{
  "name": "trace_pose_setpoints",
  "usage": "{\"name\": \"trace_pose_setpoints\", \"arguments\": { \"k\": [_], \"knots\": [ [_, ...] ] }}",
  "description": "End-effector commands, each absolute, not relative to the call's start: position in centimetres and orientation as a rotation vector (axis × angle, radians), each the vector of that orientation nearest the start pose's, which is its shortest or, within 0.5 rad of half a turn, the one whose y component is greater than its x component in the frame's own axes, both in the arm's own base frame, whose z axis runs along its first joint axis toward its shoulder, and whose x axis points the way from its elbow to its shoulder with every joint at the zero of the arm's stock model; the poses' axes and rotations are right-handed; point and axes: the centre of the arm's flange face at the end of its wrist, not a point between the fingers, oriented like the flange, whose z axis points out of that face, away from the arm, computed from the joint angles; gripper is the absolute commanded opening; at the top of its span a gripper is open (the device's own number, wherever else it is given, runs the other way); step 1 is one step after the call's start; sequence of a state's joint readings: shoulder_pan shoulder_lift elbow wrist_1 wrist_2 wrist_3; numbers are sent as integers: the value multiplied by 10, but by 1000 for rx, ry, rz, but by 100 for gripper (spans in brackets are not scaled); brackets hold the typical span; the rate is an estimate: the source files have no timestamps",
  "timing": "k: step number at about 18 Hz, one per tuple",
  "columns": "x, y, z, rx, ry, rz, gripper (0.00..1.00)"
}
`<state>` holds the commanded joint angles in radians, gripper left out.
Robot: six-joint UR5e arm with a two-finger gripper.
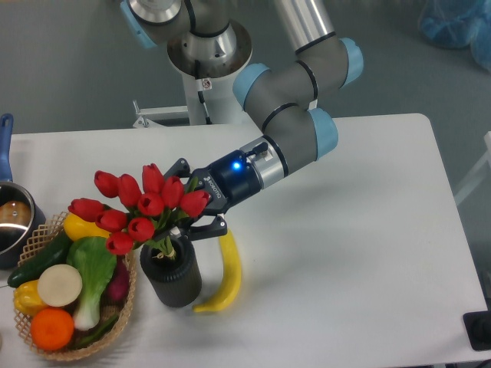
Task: Pick up the flowers from the vase
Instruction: 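Lift the gripped tulips up out of the black vase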
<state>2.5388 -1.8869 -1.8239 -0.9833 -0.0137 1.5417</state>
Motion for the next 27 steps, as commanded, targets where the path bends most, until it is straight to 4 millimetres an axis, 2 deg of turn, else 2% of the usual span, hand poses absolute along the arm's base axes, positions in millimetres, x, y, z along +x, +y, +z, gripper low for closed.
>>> {"name": "trace_pose_setpoints", "arguments": {
  "k": [4, 7, 14, 19, 27],
  "knots": [
    [-327, 510, 366, -1478, 463, -483, 47],
    [-322, 508, 380, -1457, 476, -473, 47],
    [-316, 504, 393, -1439, 487, -462, 47],
    [-308, 499, 414, -1387, 488, -463, 47],
    [-307, 497, 437, -1288, 485, -466, 47]
  ]
}}
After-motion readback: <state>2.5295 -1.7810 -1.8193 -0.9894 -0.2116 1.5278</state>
